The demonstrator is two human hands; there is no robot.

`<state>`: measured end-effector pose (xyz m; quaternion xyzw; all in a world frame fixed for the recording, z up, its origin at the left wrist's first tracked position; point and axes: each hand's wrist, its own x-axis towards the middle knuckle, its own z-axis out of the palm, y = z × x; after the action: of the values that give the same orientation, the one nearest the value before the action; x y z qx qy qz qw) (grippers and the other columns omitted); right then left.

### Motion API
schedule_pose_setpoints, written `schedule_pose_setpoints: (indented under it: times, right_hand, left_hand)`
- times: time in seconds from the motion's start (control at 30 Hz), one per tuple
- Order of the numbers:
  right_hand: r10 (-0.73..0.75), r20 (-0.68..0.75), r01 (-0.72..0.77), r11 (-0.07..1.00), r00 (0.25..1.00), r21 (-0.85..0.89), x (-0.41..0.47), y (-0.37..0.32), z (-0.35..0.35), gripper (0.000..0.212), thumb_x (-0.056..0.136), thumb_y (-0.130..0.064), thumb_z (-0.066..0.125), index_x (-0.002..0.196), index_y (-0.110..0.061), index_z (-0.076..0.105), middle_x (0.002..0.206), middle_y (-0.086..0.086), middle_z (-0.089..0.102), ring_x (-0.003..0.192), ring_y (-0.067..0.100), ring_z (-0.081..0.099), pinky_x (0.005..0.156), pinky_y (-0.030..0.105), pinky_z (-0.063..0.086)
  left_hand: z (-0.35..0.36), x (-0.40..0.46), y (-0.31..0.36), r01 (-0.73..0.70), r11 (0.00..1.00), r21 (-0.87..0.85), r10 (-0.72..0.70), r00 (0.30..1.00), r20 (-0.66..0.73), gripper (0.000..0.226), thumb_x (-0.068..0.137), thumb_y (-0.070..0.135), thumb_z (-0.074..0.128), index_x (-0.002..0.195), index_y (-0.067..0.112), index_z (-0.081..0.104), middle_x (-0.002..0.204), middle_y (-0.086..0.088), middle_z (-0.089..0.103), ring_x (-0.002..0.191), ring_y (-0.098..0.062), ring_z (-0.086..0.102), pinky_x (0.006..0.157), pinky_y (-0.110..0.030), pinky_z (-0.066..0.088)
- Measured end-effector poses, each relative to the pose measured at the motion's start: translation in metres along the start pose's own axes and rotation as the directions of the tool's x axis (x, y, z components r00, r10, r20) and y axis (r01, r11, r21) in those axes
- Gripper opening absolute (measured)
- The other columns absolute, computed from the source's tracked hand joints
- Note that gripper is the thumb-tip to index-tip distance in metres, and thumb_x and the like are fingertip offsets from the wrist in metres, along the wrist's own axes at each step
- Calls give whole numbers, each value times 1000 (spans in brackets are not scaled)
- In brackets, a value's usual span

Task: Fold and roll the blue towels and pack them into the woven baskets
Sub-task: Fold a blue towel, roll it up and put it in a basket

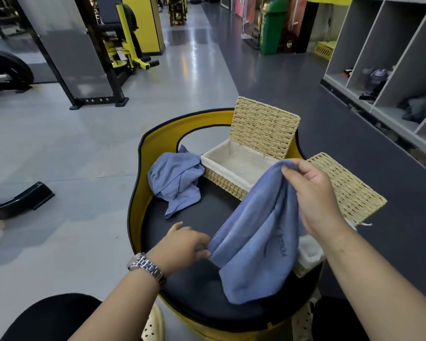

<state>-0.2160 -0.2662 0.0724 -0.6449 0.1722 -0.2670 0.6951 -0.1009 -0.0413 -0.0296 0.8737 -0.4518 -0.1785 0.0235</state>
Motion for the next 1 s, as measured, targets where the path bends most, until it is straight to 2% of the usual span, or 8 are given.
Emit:
schedule_pose_setpoints:
  times: [0.07,0.23,0.33,0.4,0.63,0.8,0.9,1.0]
  right_hand:
    - [9,-15,-9,1000,1000,-8,1,2,-6,17,94,-14,53,92,-16,69,85,0,71,86,13,67,75,27,51]
    - [-27,-40,21,990,999,-139,-1,3,-22,18,93,-12,53,88,-18,70,79,-5,70,78,8,65,69,22,48]
    - [-45,-15,41,980,999,-197,-4,-5,-36,21,93,-10,53,85,-19,70,74,-9,69,74,6,63,67,20,49]
    - [-61,-11,57,972,998,-227,-8,-10,-46,20,92,-8,55,87,-19,71,79,-6,69,78,9,64,69,22,51]
    - [-186,12,175,901,982,-397,-31,-40,-59,21,87,-7,63,89,-25,73,89,-5,72,82,4,64,78,23,49]
    - [-256,70,259,853,964,-453,-45,-63,-56,22,83,-5,67,81,-26,72,80,-10,72,72,-3,62,67,12,48]
    - [-319,20,289,828,948,-481,-49,-68,-56,22,82,-8,68,77,-30,71,75,-13,71,71,1,61,68,19,48]
    - [-311,35,282,801,950,-527,-55,-70,-55,24,82,-9,67,75,-32,69,73,-12,69,70,6,59,65,22,45]
  left_hand:
    - [4,-4,0,-1,999,-35,0,1000,-23,14,92,42,49,81,32,48,85,11,61,90,-6,50,111,-38,20]
    - [-9,-20,-3,114,976,187,-60,961,-269,22,92,42,47,89,27,63,96,7,62,96,-19,56,95,-36,36]
    - [-37,-35,-17,170,981,96,-108,883,-457,18,85,40,62,85,23,71,99,1,61,89,-27,58,79,-38,45]
    - [-61,-49,-21,169,986,5,-141,834,-533,15,82,34,69,80,20,74,109,0,64,96,-27,60,80,-38,49]
    - [-127,-96,-13,163,983,-85,-177,714,-677,12,82,31,70,78,20,73,81,0,70,74,-22,62,64,-35,49]
    - [-147,-123,-7,196,976,-91,-209,757,-619,6,82,35,70,81,29,72,81,6,67,75,-19,62,62,-33,50]
    - [-152,-138,3,220,974,-61,-201,702,-684,6,83,37,68,82,32,72,76,9,62,70,-14,56,53,-22,39]
    - [-153,-146,14,225,974,-10,-174,725,-666,10,84,40,66,85,33,72,81,8,67,72,-16,60,57,-26,43]
